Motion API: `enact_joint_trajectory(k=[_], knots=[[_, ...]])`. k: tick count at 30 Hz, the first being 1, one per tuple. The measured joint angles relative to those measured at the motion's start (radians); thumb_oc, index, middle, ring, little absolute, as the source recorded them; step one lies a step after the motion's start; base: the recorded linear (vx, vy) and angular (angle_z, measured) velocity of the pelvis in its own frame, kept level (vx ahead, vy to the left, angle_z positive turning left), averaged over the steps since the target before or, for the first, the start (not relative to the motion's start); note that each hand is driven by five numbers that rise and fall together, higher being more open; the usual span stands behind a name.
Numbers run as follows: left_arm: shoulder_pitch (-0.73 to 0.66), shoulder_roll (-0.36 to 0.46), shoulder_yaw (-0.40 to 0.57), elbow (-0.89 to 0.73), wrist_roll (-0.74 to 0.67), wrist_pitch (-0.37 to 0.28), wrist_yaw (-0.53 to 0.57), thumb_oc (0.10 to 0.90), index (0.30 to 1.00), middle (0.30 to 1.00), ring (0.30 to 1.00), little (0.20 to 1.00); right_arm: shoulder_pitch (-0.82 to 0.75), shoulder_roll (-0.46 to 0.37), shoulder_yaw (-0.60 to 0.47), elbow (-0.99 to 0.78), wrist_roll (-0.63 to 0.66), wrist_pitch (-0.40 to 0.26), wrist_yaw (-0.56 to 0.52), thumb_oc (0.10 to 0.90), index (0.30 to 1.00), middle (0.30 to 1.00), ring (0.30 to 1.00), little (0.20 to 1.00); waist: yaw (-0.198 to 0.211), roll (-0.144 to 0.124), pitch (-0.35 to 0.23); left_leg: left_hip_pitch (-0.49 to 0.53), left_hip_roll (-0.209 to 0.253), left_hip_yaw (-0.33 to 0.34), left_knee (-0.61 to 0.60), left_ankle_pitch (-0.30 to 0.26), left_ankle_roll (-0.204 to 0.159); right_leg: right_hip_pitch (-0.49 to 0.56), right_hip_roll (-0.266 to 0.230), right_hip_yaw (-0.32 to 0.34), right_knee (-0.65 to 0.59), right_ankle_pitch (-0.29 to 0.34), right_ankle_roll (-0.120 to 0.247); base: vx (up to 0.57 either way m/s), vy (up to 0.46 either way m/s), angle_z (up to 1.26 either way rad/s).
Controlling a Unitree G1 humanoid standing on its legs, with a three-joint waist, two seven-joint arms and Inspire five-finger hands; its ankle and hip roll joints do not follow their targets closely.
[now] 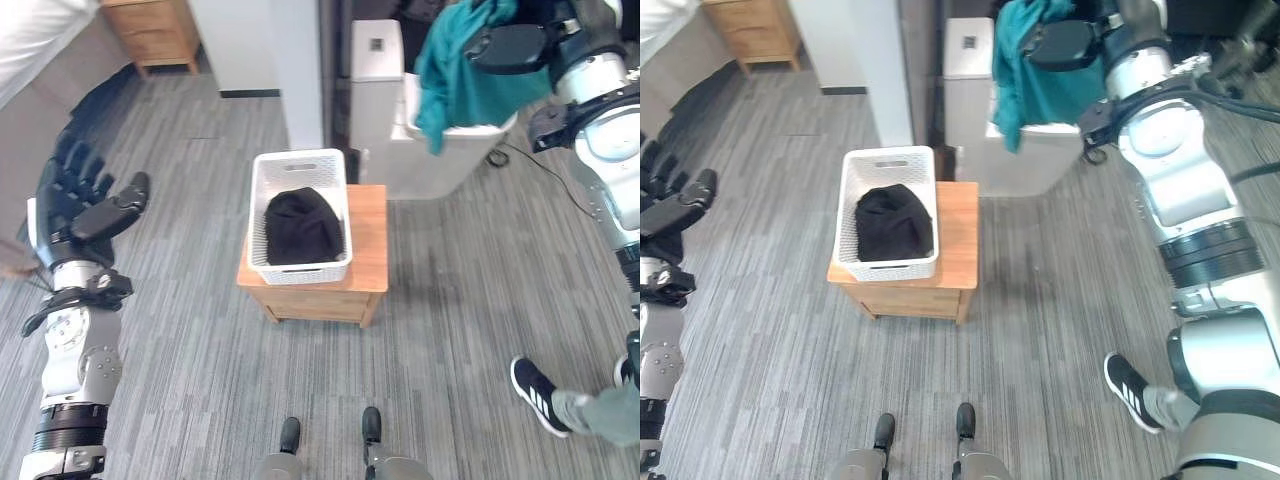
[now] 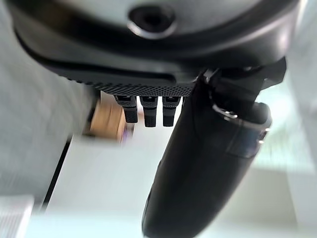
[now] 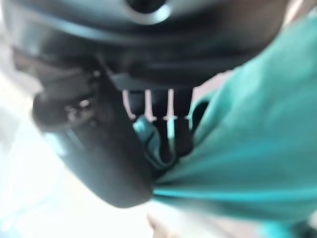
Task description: Pick up bed clothes into laundry basket.
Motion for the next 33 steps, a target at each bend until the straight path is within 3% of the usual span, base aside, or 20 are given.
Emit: enact_joint_trajectory(k=[3,6,8,9,13,18,24,27,33], knots=[[0.033,-0.026,-0.014,0.001,0.001,-0.002,-0.001,0.8,0.9,0.9,0.9,0.9,-0.054,0.149,0.046,0.067,-0.06,0.011,0.009,0.4,0.3,0.3,0.3,0.3,0.053,-0.02,-0.013,-0.002,-0.01,-0.024,0.0,0.0,0.0,0.014,-0.009,-0.025,0.0,-0.011,0.011,0.01,0.012,0.24],[0.108,-0.136,-0.016,-0.021,-0.001,-0.004,-0.003,0.8,0.9,0.9,0.9,0.9,-0.096,0.273,0.085,0.121,-0.128,0.044,0.01,0.4,0.3,0.3,0.3,0.3,0.074,-0.036,-0.024,0.001,-0.02,-0.032,0.0,0.0,0.0,0.022,-0.019,-0.032,0.0,-0.016,0.017,0.0,0.011,0.11],[0.149,-0.176,-0.043,-0.015,-0.01,0.005,-0.005,0.8,0.9,0.9,0.9,0.9,-0.096,0.3,0.094,0.116,-0.149,0.044,0.017,0.4,0.3,0.3,0.3,0.3,0.079,-0.042,-0.026,-0.004,-0.024,-0.048,0.0,0.0,0.0,0.025,-0.024,-0.043,0.0,-0.018,0.021,0.0,0.019,0.24],[0.182,-0.188,-0.074,-0.005,-0.028,0.013,-0.007,0.8,0.9,0.9,0.9,0.9,-0.097,0.3,0.108,0.115,-0.183,0.049,0.029,0.4,0.3,0.3,0.3,0.3,0.098,-0.049,-0.03,-0.007,-0.028,-0.054,0.0,0.001,0.002,0.025,-0.032,-0.045,0.0,-0.021,0.025,-0.01,0.021,0.21],[0.26,-0.248,-0.079,-0.005,-0.089,0.014,-0.017,0.8,0.9,0.9,0.9,0.9,-0.097,0.304,0.128,0.117,-0.248,0.063,0.03,0.4,0.3,0.3,0.3,0.3,0.116,-0.055,-0.033,-0.01,-0.038,-0.063,0.0,0.002,0.004,0.027,-0.038,-0.053,-0.006,-0.025,0.03,-0.01,0.008,0.08],[0.281,-0.288,-0.081,0.081,-0.13,0.013,-0.031,0.8,0.9,0.9,0.9,0.9,-0.097,0.303,0.146,0.117,-0.332,0.083,0.031,0.4,0.3,0.3,0.3,0.3,0.119,-0.054,-0.035,-0.015,-0.042,-0.069,0.0,0.006,0.01,0.024,-0.041,-0.056,-0.006,-0.025,0.03,-0.01,0.012,0.03],[0.305,-0.37,-0.088,0.57,-0.209,0.077,-0.062,0.8,0.9,0.9,0.9,0.9,-0.105,0.288,0.215,0.127,-0.444,0.117,0.053,0.4,0.3,0.3,0.3,0.3,0.098,-0.056,-0.049,-0.041,-0.042,-0.067,0.0,0.008,0.013,-0.004,-0.042,-0.052,-0.001,-0.023,0.028,0.01,0.008,-0.02],[0.331,-0.414,-0.032,0.699,-0.24,0.097,-0.036,0.8,0.9,0.9,0.9,0.9,-0.108,0.271,0.246,0.185,-0.479,0.119,0.057,0.4,0.3,0.3,0.3,0.3,0.097,-0.056,-0.049,-0.042,-0.039,-0.065,0.0,0.008,0.014,-0.006,-0.041,-0.051,-0.005,-0.023,0.027,0.01,0.005,-0.02],[0.342,-0.424,-0.03,0.819,-0.237,0.103,-0.049,0.8,0.9,0.9,0.9,0.9,-0.131,0.271,0.311,0.275,-0.538,0.117,0.078,0.4,0.3,0.3,0.3,0.3,0.099,-0.054,-0.052,-0.059,-0.038,-0.05,0.0,0.01,0.016,-0.031,-0.039,-0.036,-0.007,-0.019,0.023,-0.03,0.009,-0.07]])
